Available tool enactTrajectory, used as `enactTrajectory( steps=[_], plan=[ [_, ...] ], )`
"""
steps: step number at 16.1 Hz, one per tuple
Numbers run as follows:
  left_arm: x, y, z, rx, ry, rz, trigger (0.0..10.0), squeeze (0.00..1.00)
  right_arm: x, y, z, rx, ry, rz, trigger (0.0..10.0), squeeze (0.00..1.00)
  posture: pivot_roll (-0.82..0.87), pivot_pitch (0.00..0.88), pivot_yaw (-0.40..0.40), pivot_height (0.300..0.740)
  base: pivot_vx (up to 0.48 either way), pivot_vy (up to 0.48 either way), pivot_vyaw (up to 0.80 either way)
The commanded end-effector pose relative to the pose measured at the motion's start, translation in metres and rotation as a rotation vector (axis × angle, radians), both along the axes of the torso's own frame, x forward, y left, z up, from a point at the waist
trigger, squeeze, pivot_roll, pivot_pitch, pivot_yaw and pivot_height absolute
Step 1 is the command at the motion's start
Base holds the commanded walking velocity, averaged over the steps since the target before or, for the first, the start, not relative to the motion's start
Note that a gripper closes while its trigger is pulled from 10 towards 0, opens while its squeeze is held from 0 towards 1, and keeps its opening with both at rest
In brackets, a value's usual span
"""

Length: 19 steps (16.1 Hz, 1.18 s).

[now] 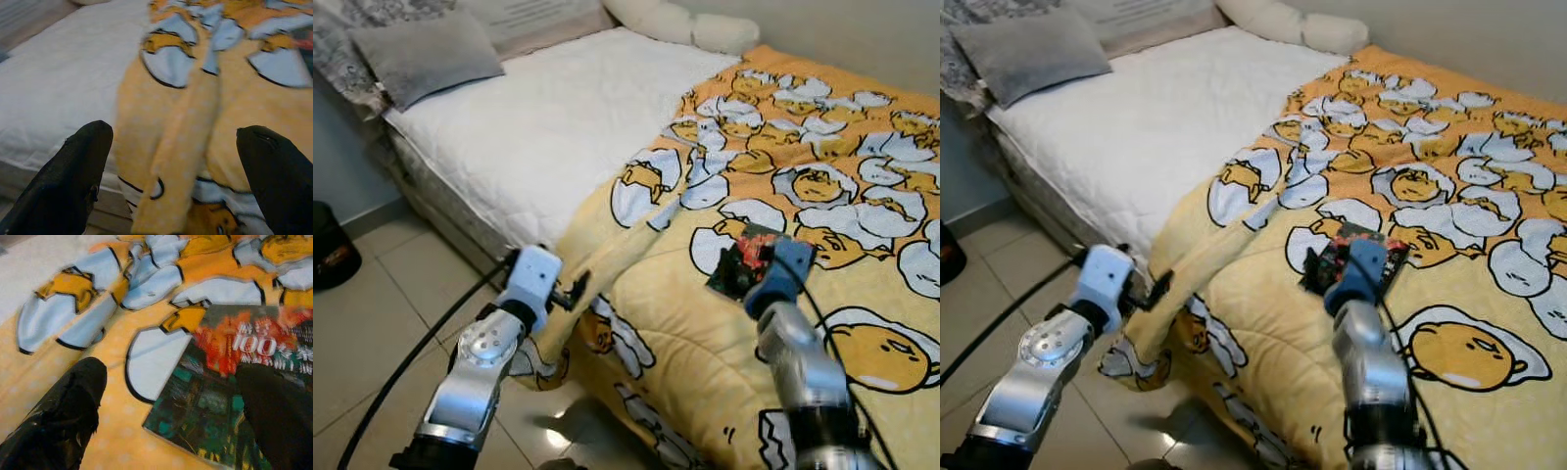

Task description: Clean up the room

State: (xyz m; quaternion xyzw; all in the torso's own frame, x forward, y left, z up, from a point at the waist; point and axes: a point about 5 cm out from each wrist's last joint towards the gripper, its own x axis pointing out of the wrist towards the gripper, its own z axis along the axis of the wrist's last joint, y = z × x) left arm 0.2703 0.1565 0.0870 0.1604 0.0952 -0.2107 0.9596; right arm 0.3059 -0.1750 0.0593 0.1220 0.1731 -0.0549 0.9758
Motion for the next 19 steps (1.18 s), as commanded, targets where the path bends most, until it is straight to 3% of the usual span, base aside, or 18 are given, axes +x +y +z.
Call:
enactTrajectory(
  steps=[1,2,3,4,6,10,11,12,16,19],
  plan=[
    [0.000,-0.005,0.003,-0.001,0.006,-0.060,10.0,1.00,0.000,-0.010,-0.007,0.011,0.054,-0.045,10.0,1.00,0.06,0.000,0.012,0.740,0.000,0.000,0.00],
    [-0.002,-0.007,0.005,0.006,0.017,-0.115,10.0,1.00,0.006,-0.018,-0.009,0.011,0.069,-0.082,10.0,1.00,0.06,0.000,0.013,0.740,0.000,0.000,0.00],
    [-0.003,-0.007,0.007,0.008,0.022,-0.142,10.0,1.00,0.012,-0.027,-0.007,0.025,0.074,-0.115,10.0,0.31,0.07,0.000,0.008,0.740,0.000,0.000,0.00],
    [-0.002,-0.006,0.009,-0.002,0.018,-0.133,10.0,1.00,0.016,-0.032,-0.005,0.028,0.075,-0.128,10.0,0.00,0.07,0.000,0.008,0.740,0.000,0.000,0.00],
    [-0.002,-0.004,0.010,-0.033,0.021,-0.102,10.0,1.00,0.021,-0.042,-0.007,0.001,0.095,-0.158,10.0,0.00,0.07,0.000,0.009,0.740,0.000,0.000,0.00],
    [-0.010,-0.010,0.009,-0.063,0.061,-0.173,10.0,1.00,0.021,-0.062,-0.012,0.018,0.148,-0.231,10.0,0.00,0.08,0.000,0.003,0.740,0.000,0.000,0.00],
    [-0.014,-0.011,0.010,-0.071,0.081,-0.216,10.0,1.00,0.020,-0.069,-0.013,0.030,0.160,-0.255,10.0,0.00,0.09,0.000,0.003,0.740,0.000,0.000,0.00],
    [-0.026,-0.017,0.012,-0.093,0.133,-0.341,10.0,1.00,0.016,-0.083,-0.016,0.054,0.184,-0.297,10.0,0.00,0.09,0.000,-0.001,0.740,0.000,0.000,0.00],
    [-0.036,-0.022,0.012,-0.109,0.191,-0.448,10.0,1.00,0.010,-0.085,-0.023,0.119,0.210,-0.276,10.0,0.00,0.08,0.000,-0.004,0.740,0.000,0.000,0.00],
    [-0.036,-0.024,0.015,-0.107,0.207,-0.476,10.0,1.00,0.000,-0.075,-0.039,0.293,0.259,-0.250,10.0,0.00,0.08,0.000,-0.014,0.740,0.000,0.000,0.00]
  ],
)
